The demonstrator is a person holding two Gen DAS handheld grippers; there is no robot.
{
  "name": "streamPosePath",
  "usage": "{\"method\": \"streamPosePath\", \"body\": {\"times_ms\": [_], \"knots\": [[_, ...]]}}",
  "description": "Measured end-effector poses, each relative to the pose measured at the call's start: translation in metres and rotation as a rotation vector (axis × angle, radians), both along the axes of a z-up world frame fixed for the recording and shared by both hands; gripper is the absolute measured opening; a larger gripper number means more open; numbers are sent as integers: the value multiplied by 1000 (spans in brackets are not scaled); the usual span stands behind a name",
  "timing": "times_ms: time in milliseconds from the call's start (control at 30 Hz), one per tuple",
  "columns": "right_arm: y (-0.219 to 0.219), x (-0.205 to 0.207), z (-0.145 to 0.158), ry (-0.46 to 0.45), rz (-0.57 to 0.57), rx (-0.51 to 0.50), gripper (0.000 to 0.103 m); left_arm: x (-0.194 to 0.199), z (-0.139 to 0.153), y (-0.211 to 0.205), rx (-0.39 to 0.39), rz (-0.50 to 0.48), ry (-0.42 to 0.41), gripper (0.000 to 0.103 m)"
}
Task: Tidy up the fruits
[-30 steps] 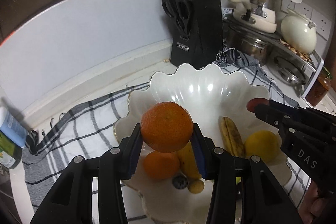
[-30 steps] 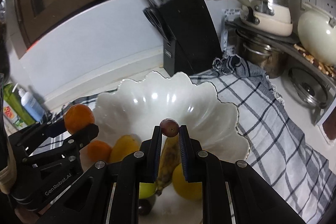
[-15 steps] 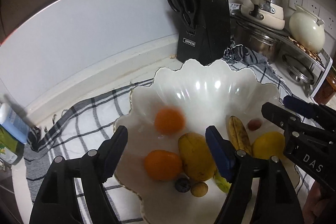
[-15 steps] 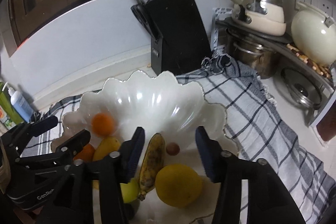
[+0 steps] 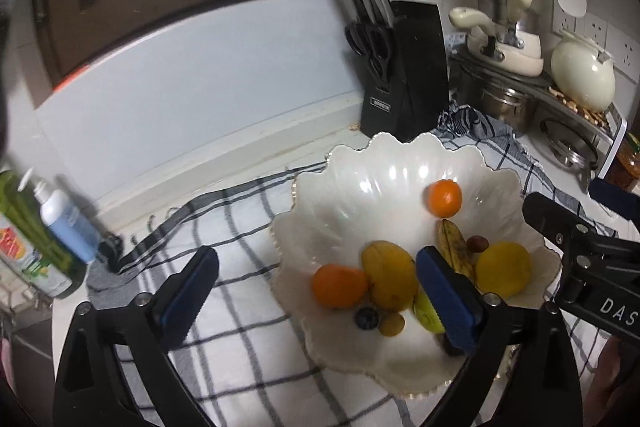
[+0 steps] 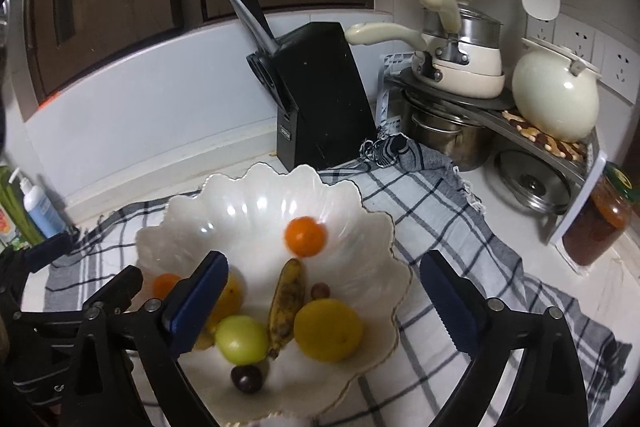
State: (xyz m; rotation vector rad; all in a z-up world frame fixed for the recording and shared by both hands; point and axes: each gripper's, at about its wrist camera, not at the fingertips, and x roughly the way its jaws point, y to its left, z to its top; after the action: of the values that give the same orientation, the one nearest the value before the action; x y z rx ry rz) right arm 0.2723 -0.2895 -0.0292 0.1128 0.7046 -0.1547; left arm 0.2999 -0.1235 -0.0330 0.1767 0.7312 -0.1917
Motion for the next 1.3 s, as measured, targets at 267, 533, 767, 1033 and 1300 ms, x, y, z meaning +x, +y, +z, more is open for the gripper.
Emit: {"method": "streamPosePath", "body": {"times_ms": [267,533,767,1033,1300], "knots": [[10,-45,13,-19,-5,4,101,-52,14,16,-6,34,-42,103],[26,-90,23,-27,-11,-40,101,-98,22,36,-12,68,-68,103],[39,-123,26,-28,-8,-56,101,-129,23,52,-17,89,-70,103],[47,-151,27,-28,-10,-51,101,-159,24,64,-24,86,-71,103],[55,-170,26,-25,-2,-50,101,-182,24,75,-41,90,-77,103]]}}
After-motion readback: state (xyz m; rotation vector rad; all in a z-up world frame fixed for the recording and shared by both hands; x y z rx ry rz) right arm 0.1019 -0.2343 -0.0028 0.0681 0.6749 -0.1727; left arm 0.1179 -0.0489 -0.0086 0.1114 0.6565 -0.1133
